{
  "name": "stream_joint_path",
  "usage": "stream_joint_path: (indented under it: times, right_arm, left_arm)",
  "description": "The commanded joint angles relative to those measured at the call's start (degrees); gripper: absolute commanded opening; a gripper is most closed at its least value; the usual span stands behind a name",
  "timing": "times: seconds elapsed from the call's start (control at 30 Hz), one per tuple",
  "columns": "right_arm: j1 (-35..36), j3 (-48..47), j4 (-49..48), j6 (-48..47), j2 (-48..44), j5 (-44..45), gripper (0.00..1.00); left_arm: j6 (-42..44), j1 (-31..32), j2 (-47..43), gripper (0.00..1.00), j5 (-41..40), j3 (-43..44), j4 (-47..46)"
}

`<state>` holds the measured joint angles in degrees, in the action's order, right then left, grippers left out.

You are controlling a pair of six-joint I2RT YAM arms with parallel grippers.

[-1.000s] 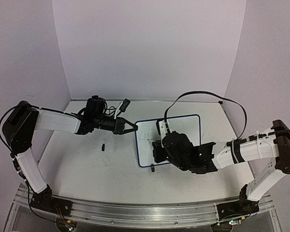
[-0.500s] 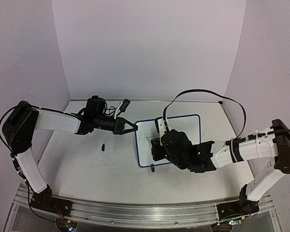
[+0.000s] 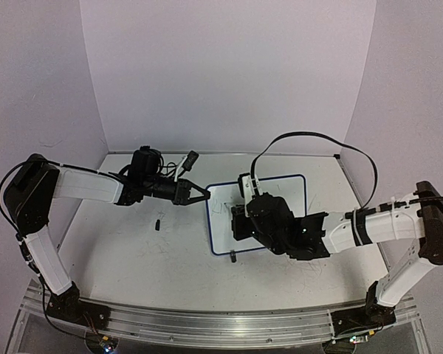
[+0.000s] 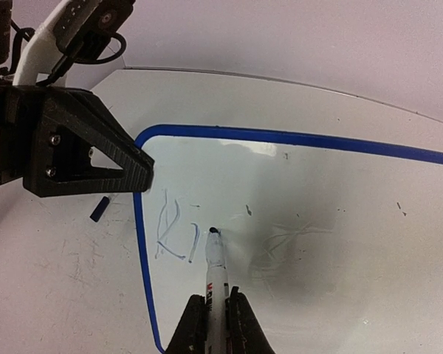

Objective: Write a sentence on the whiteboard

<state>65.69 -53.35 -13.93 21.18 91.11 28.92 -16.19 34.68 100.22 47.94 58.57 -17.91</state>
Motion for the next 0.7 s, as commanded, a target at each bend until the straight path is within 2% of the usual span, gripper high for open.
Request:
stream_joint_path:
  times: [0.0, 0.67]
  right_arm:
    - [-1.35, -0.27, 0.38, 1.43, -1.24, 5.1, 0.0]
    - [-0.9, 3.62, 2.68, 6.23, -1.32, 1.53, 0.0]
  left_arm:
    - [0.45, -0.03, -2.31, 0.0, 1.74, -0.13, -0.19]
    - [0.3, -0.05, -2.23, 0.0, 1.9, -0.15, -0.19]
